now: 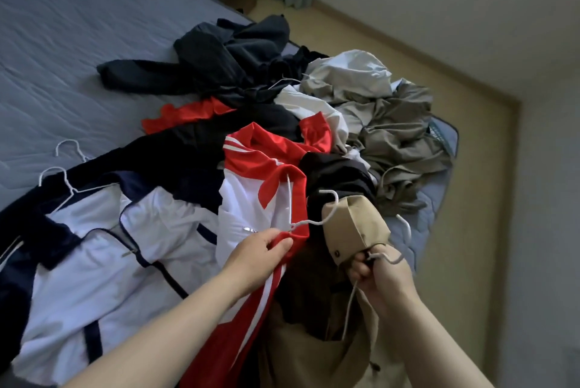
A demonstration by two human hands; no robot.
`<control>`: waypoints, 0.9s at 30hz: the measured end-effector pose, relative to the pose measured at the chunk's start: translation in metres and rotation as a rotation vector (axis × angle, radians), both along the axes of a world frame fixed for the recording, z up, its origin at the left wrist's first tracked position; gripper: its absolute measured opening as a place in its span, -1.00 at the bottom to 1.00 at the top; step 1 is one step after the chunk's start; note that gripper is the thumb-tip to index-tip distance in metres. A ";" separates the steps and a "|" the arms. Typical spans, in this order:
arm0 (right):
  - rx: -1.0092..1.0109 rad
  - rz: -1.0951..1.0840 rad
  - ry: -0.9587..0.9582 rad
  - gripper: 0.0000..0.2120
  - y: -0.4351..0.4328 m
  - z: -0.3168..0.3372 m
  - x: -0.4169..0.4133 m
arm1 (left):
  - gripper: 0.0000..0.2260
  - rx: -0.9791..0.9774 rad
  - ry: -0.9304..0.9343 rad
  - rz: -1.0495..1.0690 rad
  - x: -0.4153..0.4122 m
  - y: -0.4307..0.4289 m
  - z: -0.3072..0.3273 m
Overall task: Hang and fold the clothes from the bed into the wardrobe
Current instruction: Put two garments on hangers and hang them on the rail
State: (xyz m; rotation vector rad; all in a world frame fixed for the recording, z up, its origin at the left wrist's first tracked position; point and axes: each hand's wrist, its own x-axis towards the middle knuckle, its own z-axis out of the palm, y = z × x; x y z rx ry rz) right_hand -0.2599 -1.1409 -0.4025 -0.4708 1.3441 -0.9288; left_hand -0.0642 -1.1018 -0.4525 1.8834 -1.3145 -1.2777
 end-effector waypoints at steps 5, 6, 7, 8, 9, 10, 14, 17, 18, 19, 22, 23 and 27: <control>0.016 0.007 -0.009 -0.75 0.003 -0.014 -0.010 | -0.96 -0.031 0.078 0.053 -0.004 -0.001 -0.005; 0.025 0.000 -0.015 -0.75 0.003 -0.015 -0.009 | -0.92 -0.030 0.102 0.051 -0.004 -0.002 -0.006; 0.033 -0.009 -0.021 -0.75 0.002 -0.016 -0.008 | -0.88 -0.027 0.125 0.059 -0.005 -0.002 -0.006; 0.040 -0.014 -0.026 -0.74 0.002 -0.015 -0.006 | -0.87 -0.032 0.138 0.074 -0.005 -0.003 -0.006; 0.047 -0.015 -0.029 -0.73 0.002 -0.015 -0.003 | -0.89 -0.043 0.136 0.094 -0.005 -0.004 -0.005; 0.053 -0.013 -0.035 -0.73 0.003 -0.013 -0.001 | -0.92 -0.061 0.119 0.113 -0.003 -0.005 -0.002; 0.072 0.046 -0.045 -0.73 0.006 -0.001 0.005 | -0.63 -0.169 0.095 0.171 0.011 -0.019 0.022; 0.070 0.092 -0.018 -0.73 0.010 0.014 0.011 | -0.64 -0.201 0.121 0.182 0.027 -0.038 0.057; 0.067 0.106 -0.002 -0.73 0.009 0.021 0.014 | -0.64 -0.199 0.134 0.174 0.032 -0.045 0.070; 0.063 0.114 0.012 -0.72 0.007 0.028 0.017 | -0.64 -0.190 0.150 0.166 0.036 -0.049 0.081; 0.053 0.131 0.041 -0.68 -0.001 0.062 0.026 | -0.68 -0.145 0.225 0.154 0.046 -0.052 0.121; 0.056 0.130 0.041 -0.67 -0.004 0.077 0.028 | -0.69 -0.143 0.246 0.155 0.049 -0.050 0.137; 0.043 0.156 0.042 -0.66 -0.011 0.137 0.025 | -0.70 -0.191 0.271 0.197 0.054 -0.037 0.201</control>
